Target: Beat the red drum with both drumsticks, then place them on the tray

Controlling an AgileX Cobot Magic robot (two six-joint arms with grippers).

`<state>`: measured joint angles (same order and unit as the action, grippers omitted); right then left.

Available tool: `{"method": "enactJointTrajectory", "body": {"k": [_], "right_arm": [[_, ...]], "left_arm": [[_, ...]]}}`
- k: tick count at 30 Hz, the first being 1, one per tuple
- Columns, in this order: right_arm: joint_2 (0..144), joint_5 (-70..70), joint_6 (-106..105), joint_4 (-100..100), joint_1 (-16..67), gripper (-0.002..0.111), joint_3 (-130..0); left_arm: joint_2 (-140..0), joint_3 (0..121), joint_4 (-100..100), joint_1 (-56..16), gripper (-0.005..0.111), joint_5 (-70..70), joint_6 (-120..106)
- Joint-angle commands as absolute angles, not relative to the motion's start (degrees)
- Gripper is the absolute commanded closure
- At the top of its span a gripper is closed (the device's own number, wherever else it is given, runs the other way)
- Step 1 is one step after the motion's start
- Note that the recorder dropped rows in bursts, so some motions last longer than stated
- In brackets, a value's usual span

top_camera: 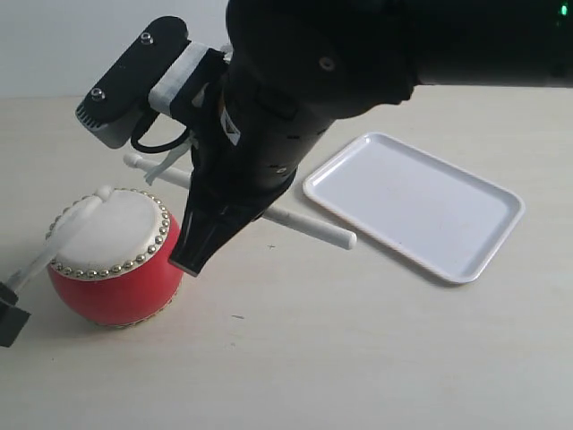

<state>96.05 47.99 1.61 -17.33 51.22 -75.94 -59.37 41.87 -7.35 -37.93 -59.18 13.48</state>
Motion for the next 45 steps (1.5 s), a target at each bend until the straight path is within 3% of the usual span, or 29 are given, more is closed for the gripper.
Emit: {"method": "enactJointTrajectory", "body": {"k": [1,29,45], "right_arm": [[96.3,47.9,1.0,-18.0,51.2,0.108,-76.3],[99.1,48.3,7.6,-22.9,51.2,0.108,-76.3],[99.1,46.3,9.6,-25.8,51.2,0.108,-76.3]], "left_arm": [[-62.3,42.2,-7.0,-37.8,0.107,-59.6,13.2],[-63.5,45.3,-13.0,-37.8,0.107,-54.7,15.6],[-72.6,46.4,-7.9,-37.8,0.107,-63.5,14.1]]}}
